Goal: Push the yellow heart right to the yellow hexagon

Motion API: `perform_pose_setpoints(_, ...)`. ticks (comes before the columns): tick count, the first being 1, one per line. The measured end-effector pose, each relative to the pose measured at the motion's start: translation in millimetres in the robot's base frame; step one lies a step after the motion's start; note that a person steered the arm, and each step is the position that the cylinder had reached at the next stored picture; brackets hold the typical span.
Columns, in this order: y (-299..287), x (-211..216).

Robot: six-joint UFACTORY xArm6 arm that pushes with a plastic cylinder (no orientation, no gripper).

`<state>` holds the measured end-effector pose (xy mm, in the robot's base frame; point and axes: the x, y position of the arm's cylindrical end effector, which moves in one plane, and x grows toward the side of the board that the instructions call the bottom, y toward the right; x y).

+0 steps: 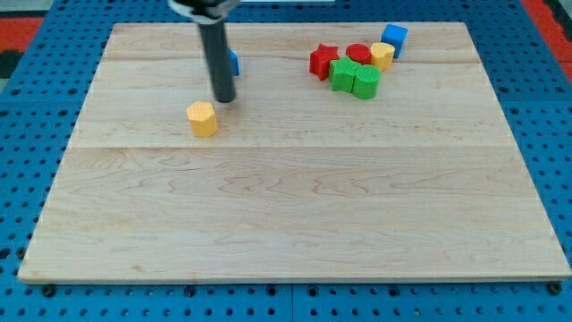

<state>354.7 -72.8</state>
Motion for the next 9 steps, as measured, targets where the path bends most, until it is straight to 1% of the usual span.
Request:
perform_pose_setpoints(2,0,2)
perform_pose_setpoints(3,97,20)
perform_pose_setpoints(4,229,33)
perform_pose_setpoints(5,318,-27)
perform_pose_setpoints(6,284,-92)
perform_pose_setpoints(7,246,-83)
perform_pose_setpoints(8,186,-60)
perform_pose_setpoints(9,158,-60)
